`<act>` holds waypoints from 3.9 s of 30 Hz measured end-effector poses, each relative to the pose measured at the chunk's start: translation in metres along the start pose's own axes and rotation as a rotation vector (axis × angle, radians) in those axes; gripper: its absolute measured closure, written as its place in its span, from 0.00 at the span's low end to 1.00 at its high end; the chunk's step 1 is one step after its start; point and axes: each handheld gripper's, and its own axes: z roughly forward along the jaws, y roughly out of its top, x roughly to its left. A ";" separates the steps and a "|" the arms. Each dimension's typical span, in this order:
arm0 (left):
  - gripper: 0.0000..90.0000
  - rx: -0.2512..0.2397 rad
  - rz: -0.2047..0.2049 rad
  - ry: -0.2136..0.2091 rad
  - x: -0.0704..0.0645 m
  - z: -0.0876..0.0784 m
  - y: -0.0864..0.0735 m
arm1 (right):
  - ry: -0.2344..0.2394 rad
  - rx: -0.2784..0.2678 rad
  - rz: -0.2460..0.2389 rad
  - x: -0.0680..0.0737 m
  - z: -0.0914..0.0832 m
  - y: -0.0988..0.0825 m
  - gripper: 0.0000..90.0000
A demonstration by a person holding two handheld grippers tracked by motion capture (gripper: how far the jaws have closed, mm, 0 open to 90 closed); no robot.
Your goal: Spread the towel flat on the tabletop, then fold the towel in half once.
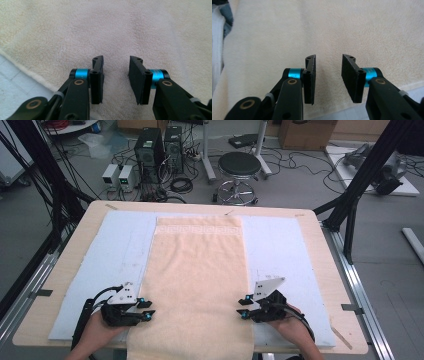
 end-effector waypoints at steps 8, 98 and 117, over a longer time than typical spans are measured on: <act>0.69 0.000 -0.010 0.008 0.000 -0.006 -0.005 | 0.037 0.034 0.006 0.008 0.009 -0.005 0.78; 0.47 -0.017 -0.279 0.261 0.169 0.077 0.076 | -0.331 0.092 0.330 -0.179 0.055 0.053 0.46; 0.95 -0.057 -0.323 0.214 0.163 0.058 0.083 | -0.210 0.045 0.383 -0.171 0.043 0.059 0.93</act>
